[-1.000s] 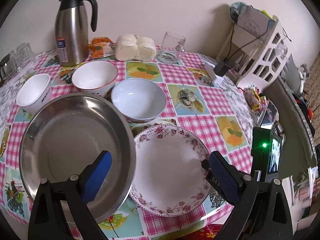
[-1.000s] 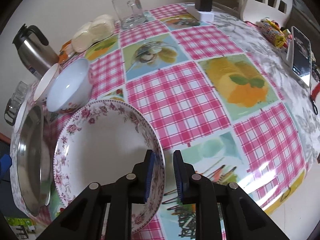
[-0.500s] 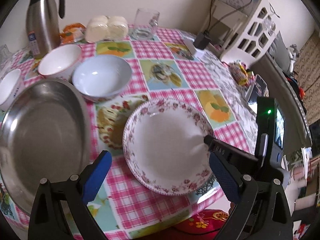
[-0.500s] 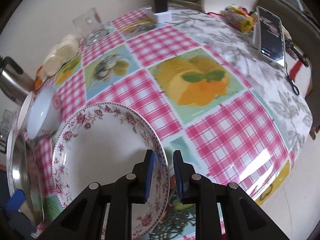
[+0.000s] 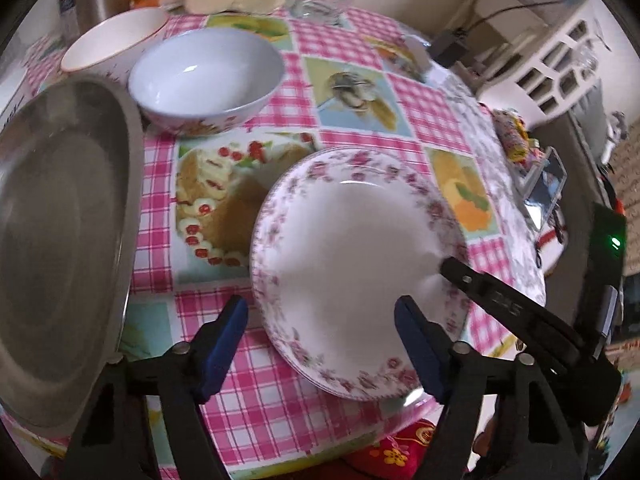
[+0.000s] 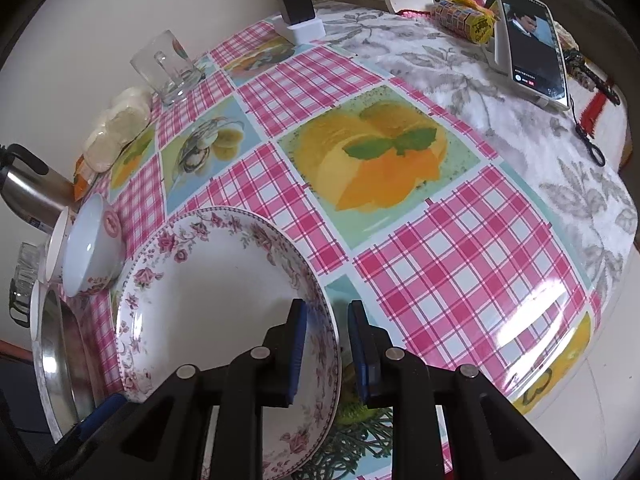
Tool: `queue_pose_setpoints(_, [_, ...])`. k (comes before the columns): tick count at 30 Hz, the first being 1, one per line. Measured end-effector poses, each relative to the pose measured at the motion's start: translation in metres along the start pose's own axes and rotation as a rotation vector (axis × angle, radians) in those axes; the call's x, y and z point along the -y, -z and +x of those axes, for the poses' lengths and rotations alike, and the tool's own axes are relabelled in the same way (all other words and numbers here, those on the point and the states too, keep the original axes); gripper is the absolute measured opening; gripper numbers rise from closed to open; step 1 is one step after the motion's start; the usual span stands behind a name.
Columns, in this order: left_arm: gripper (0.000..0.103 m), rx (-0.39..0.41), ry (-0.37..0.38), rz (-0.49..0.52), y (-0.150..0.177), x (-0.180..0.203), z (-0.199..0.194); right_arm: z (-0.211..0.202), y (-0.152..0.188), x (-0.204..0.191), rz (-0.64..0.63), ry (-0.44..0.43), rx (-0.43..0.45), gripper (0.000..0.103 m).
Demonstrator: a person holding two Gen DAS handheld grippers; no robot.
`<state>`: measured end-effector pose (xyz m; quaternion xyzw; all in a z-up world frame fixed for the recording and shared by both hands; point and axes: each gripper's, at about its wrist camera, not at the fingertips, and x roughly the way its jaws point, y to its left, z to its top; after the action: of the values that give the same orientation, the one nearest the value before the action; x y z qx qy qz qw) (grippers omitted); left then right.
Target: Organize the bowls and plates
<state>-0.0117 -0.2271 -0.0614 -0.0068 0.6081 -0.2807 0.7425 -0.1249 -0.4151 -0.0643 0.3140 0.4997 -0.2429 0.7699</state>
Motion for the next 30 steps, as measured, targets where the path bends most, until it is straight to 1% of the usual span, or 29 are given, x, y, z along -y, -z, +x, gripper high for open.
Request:
queue_pose_setpoints(4, [0.060,-0.014,0.000,-0.029,-0.001,-0.005,0.011,0.002,0.001,-0.001,-0.003,-0.008,-0.001,0.024])
queue_pose_setpoints(6, [0.053,-0.016,-0.011,-0.032,-0.002,-0.005,0.015,0.002,0.001,-0.001,-0.001,-0.018,-0.002,0.024])
queue_pose_setpoints(10, [0.042,-0.013,-0.004,-0.075,-0.004,-0.014,0.021,0.004,0.002,0.001,0.008,-0.037,-0.003,0.024])
queue_pose_setpoints(12, [0.035,0.001,0.007,-0.102,-0.006,-0.019,0.022,0.004,0.002,0.002,0.013,-0.049,-0.002,0.024])
queue_pose_setpoints(16, [0.025,0.019,0.015,-0.128,-0.005,-0.025,0.020,0.005,0.002,0.007,0.034,-0.089,0.000,0.021])
queue_pose_setpoints(19, [0.015,0.028,0.027,-0.163,-0.005,-0.033,0.020,0.005,0.002,0.010,0.059,-0.109,0.008,0.020])
queue_pose_setpoints(22, [0.013,0.035,0.055,-0.192,-0.004,-0.040,0.020,0.004,0.003,0.014,0.084,-0.129,0.016,0.017])
queue_pose_setpoints(27, [0.012,0.052,0.032,-0.170,-0.005,-0.036,0.017,0.002,0.004,0.018,0.101,-0.157,0.018,0.015])
queue_pose_setpoints(30, [0.012,0.070,0.035,-0.160,-0.010,-0.032,0.014,-0.001,0.004,0.017,0.090,-0.161,0.028,0.012])
